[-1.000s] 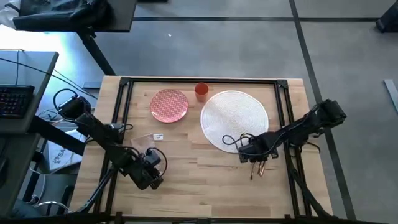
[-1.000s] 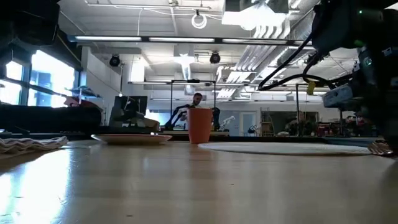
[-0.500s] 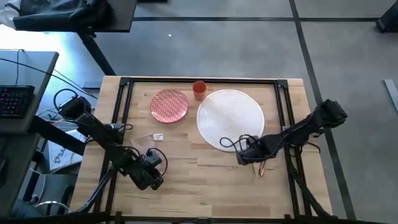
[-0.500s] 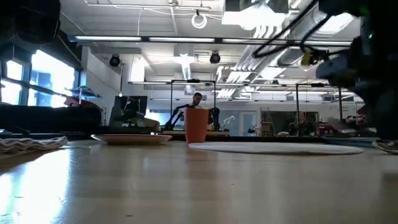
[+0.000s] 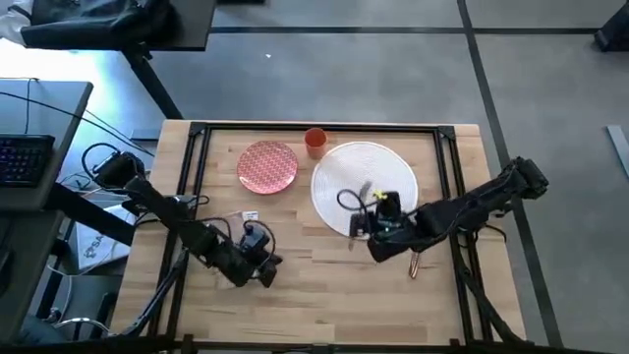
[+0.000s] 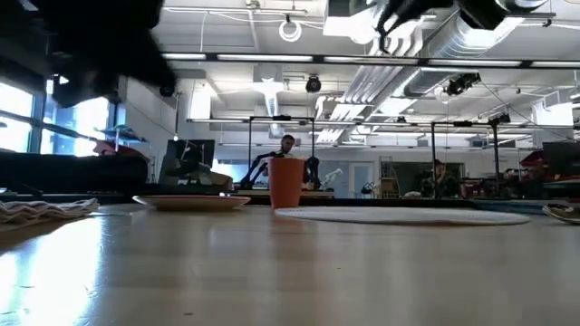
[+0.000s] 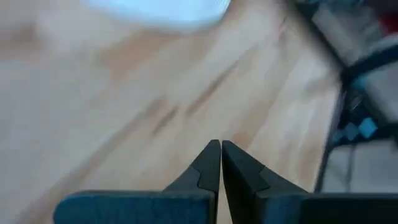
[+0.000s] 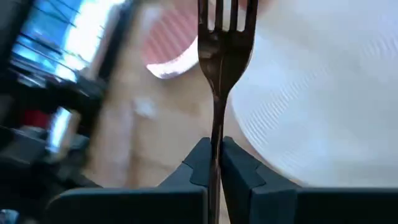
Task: Set table place
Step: Put the gold fork on top of the pink napkin
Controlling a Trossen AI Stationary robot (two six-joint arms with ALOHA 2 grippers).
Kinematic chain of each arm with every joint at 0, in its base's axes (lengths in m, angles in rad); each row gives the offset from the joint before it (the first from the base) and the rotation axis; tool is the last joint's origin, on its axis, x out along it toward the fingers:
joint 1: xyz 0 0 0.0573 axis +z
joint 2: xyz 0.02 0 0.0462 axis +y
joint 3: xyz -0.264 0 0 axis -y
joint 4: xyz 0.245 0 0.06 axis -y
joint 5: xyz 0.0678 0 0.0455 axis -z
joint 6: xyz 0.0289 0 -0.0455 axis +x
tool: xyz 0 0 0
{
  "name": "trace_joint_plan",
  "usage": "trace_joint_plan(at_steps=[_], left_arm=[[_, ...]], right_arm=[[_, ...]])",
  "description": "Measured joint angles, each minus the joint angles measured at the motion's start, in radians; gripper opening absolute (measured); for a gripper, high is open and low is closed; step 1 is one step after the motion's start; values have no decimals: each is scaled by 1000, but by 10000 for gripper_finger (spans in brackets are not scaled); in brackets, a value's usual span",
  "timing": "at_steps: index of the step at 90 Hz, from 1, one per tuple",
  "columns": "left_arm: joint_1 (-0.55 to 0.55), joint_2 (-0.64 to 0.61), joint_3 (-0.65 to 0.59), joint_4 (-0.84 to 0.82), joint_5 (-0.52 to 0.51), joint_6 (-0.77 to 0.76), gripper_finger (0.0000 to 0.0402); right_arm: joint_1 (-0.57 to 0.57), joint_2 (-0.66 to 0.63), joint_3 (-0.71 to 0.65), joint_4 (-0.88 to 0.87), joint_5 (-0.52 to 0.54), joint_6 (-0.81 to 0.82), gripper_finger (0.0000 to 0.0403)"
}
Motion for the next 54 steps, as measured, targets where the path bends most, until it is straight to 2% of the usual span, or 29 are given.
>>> trace_joint_plan(at_steps=[16, 30, 41, 54], left_arm=[[89, 0, 0, 339, -83, 323, 1], [155, -1, 0, 544, -22, 586, 31], [198, -1, 27, 539, 31, 637, 78], [230, -1, 90, 459, 30, 714, 141]], right_arm=[[-44, 60, 165, 0, 67, -215, 0], [-60, 115, 291, -18, 99, -316, 0], [-60, 138, 362, -31, 109, -380, 0], [-60, 142, 391, -41, 112, -414, 0]])
